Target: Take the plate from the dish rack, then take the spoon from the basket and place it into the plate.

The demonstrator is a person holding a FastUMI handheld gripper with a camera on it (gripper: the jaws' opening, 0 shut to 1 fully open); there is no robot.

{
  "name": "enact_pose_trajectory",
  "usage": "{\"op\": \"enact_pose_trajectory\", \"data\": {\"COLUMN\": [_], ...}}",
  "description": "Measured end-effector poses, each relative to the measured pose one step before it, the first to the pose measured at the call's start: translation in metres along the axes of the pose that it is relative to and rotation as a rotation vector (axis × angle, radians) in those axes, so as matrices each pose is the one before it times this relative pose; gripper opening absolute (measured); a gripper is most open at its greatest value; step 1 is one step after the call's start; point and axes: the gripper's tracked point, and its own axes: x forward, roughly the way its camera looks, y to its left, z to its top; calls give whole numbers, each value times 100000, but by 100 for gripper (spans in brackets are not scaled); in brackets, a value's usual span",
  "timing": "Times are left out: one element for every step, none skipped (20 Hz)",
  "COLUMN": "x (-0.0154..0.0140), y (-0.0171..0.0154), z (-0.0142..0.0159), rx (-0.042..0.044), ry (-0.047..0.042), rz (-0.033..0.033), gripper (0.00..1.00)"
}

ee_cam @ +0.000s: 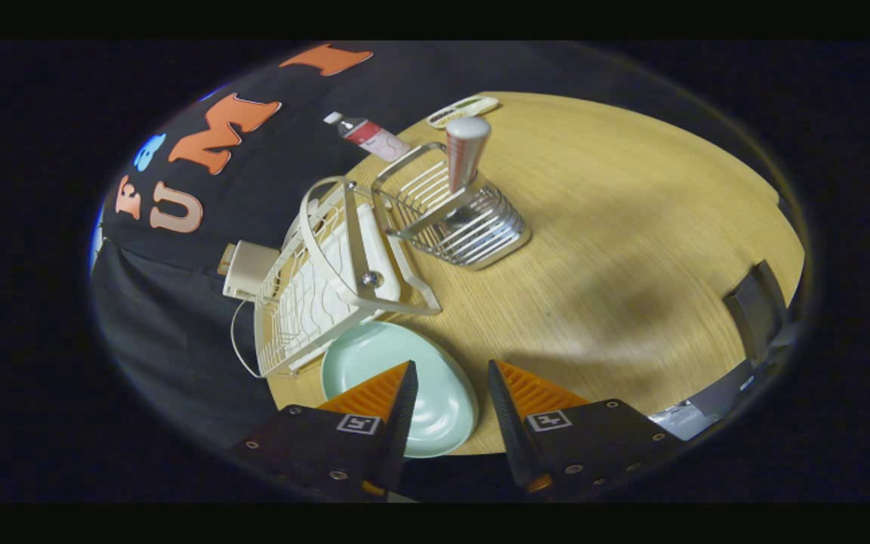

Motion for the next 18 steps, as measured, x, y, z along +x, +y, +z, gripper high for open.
{"op": "enact_pose_trajectory", "data": {"x": [-369, -360, -340, -192, -96, 35, -56, 114, 325, 275, 140, 195, 179, 92, 43, -68, -29, -19], "y": [68, -35, -144, -337, -250, -336, -367, -343, -68, -61, -7, 6, -292, -15, 78, 196, 163, -54], "z": [1777, 1821, 1428, 1025, 1396, 1275, 733, 561, 324, 310, 520, 491, 206, 92, 50, 93, 201, 380], "rx": [-3031, -3632, -3772, -3182, -2613, -2286, -1830, -1652, -1637, -1459, -1085, -695, -679, -778, -870, -1059, -1425, -2124], "ry": [-6795, -6563, -5385, -3799, -4537, -4284, -2957, -2030, -1376, -1320, -1827, -2163, -1117, -657, -466, -393, -978, -2442], "rz": [-983, -1255, -1948, -2040, -2381, -2041, -2149, -1648, -910, -397, -281, -732, -2049, -898, -566, 393, 67, -1348], "gripper": [65, 67, 70, 70, 70, 69, 69, 68, 66, 65, 62, 61, 57, 55, 53, 49, 46, 44]}}
